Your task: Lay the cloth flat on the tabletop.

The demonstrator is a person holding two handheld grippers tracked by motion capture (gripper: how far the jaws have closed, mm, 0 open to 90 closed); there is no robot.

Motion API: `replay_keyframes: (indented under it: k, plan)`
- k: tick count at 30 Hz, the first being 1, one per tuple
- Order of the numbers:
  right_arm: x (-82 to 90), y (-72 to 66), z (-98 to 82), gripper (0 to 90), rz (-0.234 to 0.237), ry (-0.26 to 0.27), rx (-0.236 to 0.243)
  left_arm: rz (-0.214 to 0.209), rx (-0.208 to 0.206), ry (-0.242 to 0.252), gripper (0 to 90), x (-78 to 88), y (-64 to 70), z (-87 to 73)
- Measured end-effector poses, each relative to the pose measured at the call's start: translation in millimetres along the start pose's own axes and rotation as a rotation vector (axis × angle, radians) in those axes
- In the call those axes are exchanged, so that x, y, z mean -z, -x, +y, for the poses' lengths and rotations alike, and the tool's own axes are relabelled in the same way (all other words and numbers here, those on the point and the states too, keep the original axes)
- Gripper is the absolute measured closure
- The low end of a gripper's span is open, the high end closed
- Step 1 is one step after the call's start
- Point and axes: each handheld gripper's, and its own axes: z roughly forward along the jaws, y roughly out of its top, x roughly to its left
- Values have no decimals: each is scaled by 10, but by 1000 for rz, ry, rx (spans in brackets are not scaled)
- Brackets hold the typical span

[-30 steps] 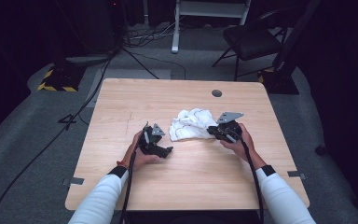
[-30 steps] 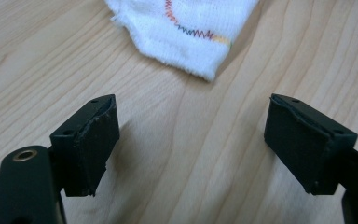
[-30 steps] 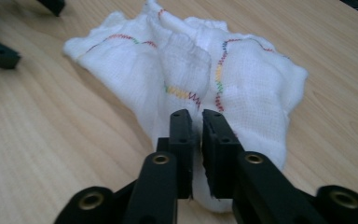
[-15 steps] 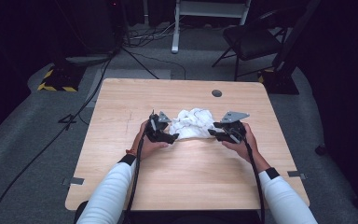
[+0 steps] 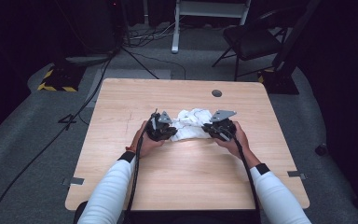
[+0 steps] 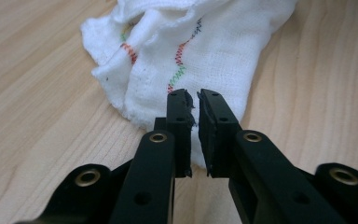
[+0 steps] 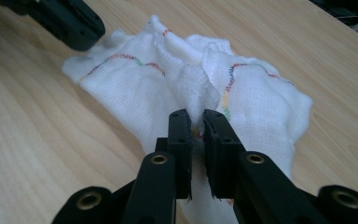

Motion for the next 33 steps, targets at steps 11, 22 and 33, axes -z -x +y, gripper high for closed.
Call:
replay_keyframes:
  k: [11, 22, 33]
  plan:
    - [453, -177, -392, 836, 110, 30, 47, -32, -88, -18, 748, 154, 371, -38]
    - [515, -286, -633, 777, 177, -23, 14, -6, -34, -75, 295, -230, 392, 12]
    - [687, -214, -529, 537, 130, 79, -16, -129, -188, -76, 746, -75, 510, 59]
